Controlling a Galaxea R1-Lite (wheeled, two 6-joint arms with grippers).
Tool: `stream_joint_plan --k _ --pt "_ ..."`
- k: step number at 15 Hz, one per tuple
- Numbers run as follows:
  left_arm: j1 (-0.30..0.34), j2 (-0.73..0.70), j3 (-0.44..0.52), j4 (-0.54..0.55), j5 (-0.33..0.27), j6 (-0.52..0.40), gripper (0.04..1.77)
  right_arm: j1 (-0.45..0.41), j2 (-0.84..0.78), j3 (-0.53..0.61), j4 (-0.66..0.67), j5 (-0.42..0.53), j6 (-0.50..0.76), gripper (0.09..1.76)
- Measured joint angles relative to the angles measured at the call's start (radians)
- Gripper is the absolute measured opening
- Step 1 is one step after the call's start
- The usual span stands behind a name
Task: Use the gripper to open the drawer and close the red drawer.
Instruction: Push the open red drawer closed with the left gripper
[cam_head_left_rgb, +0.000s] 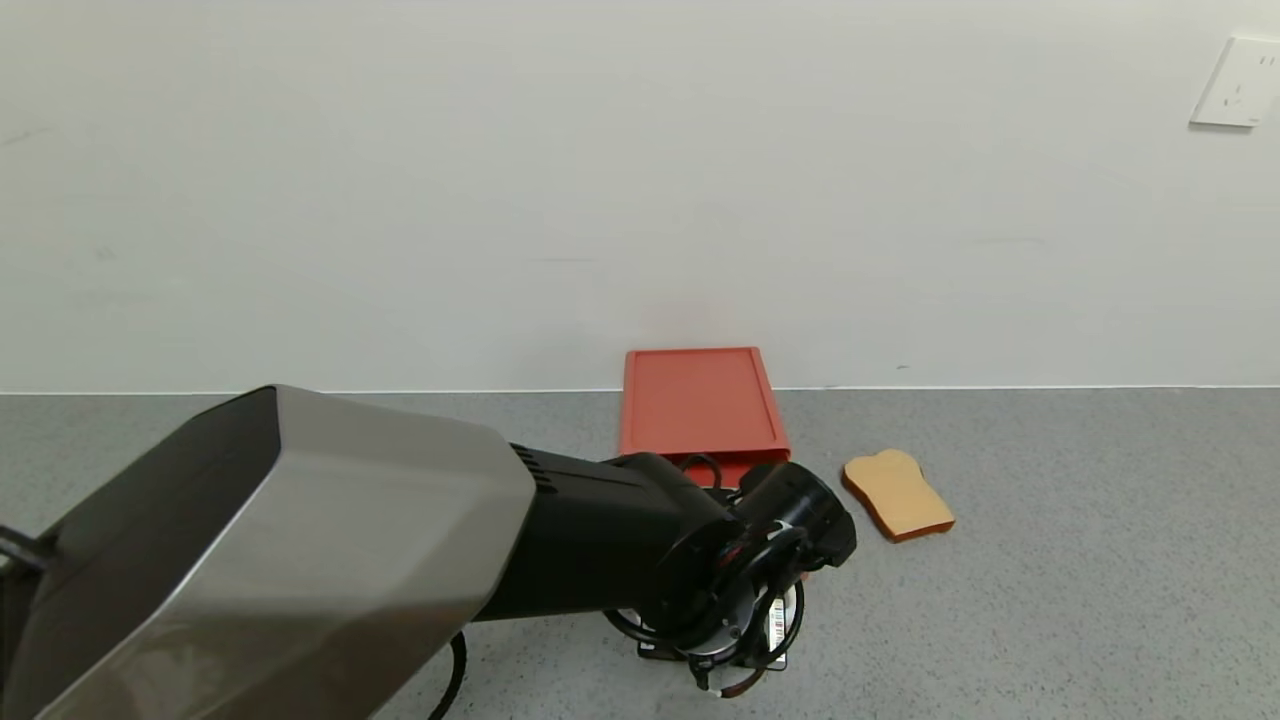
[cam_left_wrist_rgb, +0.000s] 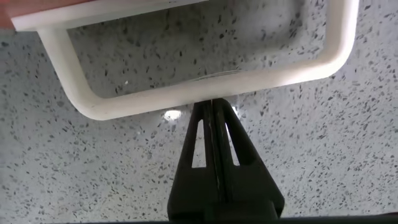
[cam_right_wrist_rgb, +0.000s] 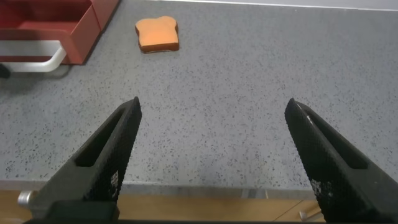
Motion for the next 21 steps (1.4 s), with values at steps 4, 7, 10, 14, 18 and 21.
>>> stream_joint_plan --k 4,7,10,14,18,21 --pt "0.024 0.020 -0.034 0.002 0.002 0.024 0.11 0.000 0.000 0.000 0.000 0.000 0.000 1.70" --pt "0.038 0.036 -0.059 0.001 0.006 0.039 0.11 0.000 0.000 0.000 0.000 0.000 0.000 1.70" --pt "0.055 0.053 -0.089 0.000 0.036 0.061 0.11 0.000 0.000 0.000 0.000 0.000 0.000 1.70" --pt "0.080 0.074 -0.134 -0.002 0.045 0.084 0.11 0.000 0.000 0.000 0.000 0.000 0.000 1.70" --pt "0.092 0.088 -0.165 -0.002 0.045 0.103 0.11 0.000 0.000 0.000 0.000 0.000 0.000 1.70" --pt "0.103 0.102 -0.193 -0.002 0.045 0.121 0.11 0.000 0.000 0.000 0.000 0.000 0.000 1.70"
